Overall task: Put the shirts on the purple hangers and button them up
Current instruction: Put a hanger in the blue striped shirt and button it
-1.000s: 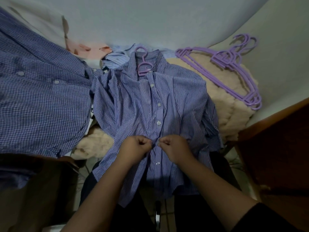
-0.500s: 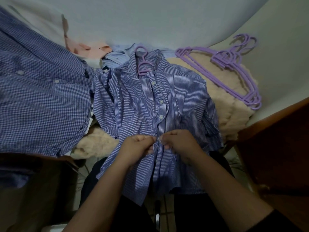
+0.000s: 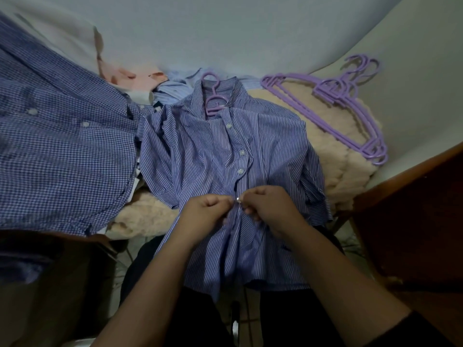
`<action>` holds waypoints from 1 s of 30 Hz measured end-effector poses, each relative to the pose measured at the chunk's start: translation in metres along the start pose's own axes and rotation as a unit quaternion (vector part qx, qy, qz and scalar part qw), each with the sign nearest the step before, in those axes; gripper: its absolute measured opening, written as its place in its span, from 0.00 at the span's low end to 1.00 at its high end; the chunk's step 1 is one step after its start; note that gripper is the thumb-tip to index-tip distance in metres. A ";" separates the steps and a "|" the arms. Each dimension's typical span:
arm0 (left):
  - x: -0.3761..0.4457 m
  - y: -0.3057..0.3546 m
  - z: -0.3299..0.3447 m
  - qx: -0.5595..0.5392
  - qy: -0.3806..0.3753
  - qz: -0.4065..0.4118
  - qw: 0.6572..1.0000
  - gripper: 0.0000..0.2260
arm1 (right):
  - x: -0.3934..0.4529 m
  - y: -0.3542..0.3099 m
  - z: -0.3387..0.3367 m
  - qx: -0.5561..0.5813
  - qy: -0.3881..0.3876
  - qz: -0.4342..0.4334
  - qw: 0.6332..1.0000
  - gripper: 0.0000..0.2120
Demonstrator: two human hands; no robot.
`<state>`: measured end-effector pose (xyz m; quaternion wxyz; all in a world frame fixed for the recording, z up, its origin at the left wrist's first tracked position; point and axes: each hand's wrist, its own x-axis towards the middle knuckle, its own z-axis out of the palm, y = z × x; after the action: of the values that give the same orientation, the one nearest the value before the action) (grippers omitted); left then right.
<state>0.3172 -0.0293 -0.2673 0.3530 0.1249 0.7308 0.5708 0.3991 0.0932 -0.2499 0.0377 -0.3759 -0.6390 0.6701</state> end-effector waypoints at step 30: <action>0.001 0.001 0.002 -0.010 0.017 0.038 0.999 0.03 | 0.000 0.004 -0.002 -0.035 -0.020 -0.140 0.989 0.05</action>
<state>0.3171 -0.0273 -0.2674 0.3193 0.1392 0.7257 0.5933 0.4020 0.0937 -0.2531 0.1056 -0.2699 -0.7089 0.6430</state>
